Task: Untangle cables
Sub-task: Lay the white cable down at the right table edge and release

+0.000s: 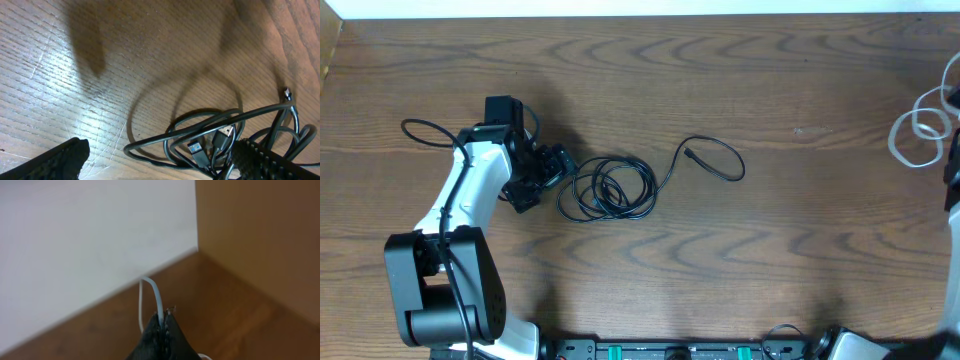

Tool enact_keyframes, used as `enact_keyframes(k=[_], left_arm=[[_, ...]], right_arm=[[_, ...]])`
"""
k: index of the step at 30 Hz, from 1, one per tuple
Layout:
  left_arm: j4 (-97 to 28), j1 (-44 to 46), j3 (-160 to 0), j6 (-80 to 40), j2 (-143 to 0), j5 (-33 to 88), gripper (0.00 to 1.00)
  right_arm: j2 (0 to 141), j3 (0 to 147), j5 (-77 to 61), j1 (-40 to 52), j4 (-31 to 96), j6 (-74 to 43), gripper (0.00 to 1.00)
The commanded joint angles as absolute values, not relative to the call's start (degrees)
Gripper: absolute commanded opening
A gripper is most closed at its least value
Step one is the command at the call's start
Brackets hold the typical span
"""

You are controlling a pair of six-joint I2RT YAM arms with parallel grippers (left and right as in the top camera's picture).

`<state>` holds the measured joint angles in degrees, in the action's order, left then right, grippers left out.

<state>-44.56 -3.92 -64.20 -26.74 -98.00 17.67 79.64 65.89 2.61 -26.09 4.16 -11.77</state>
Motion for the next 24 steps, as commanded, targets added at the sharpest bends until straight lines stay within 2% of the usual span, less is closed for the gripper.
enact_keyframes(k=[1, 18, 21, 22, 23, 24], left_arm=[[-44.64, -4.05, -63.83, -25.96, -98.63, 16.86, 0.95], [-44.64, -4.05, -63.83, -25.96, -98.63, 16.86, 0.95], [-44.64, -4.05, -63.83, -25.96, -98.63, 16.86, 0.95], [-44.64, -4.05, -63.83, -25.96, -98.63, 16.86, 0.96], [-44.64, -4.05, -63.83, -25.96, -98.63, 16.86, 0.95], [-44.64, -4.05, -63.83, -25.96, -98.63, 16.86, 0.95]], right_arm=[[83.29, 66.54, 1.85, -27.51, 6.13, -13.61, 0.01], [96.23, 66.54, 1.76, -30.72, 16.03, -15.0, 0.02], [97.93, 66.54, 1.76, -30.76, 16.34, -15.0, 0.09], [98.45, 66.54, 1.76, -30.76, 16.34, -15.0, 0.16], [98.83, 66.54, 1.76, -30.76, 16.34, -15.0, 0.31], [99.11, 66.54, 1.76, -30.76, 16.34, -15.0, 0.39]])
